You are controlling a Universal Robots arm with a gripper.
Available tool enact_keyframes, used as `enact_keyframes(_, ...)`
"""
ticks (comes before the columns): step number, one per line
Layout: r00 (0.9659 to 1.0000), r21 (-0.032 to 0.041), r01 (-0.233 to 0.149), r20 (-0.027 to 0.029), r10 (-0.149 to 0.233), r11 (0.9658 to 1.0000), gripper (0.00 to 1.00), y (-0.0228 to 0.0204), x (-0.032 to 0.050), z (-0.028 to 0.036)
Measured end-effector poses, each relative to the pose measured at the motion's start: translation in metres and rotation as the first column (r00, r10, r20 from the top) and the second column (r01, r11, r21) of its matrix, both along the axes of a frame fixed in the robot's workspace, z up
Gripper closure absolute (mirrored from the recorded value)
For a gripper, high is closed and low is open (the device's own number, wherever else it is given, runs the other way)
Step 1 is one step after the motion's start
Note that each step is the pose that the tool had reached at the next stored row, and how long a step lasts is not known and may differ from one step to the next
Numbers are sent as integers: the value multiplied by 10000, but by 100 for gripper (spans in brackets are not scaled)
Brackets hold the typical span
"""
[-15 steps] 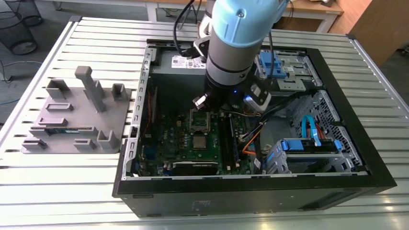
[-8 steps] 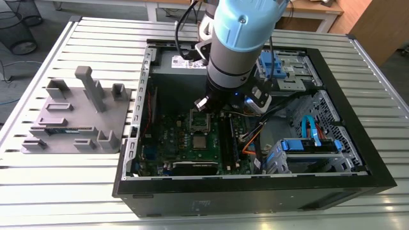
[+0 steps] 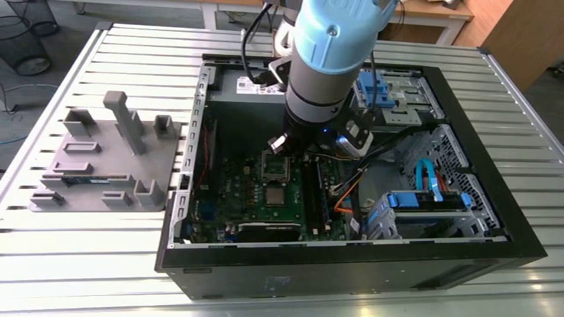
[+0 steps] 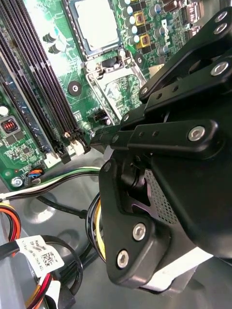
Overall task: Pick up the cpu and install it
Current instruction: 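Close the cpu cover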
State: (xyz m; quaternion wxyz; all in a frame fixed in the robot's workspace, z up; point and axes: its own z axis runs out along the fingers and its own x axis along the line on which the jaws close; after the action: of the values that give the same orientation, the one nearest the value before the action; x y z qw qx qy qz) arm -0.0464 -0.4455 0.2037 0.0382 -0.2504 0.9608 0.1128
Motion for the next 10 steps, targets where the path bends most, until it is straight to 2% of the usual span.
enact_keyframes(10,10000,0,-1,23,1,10000,89,15,-49,-12)
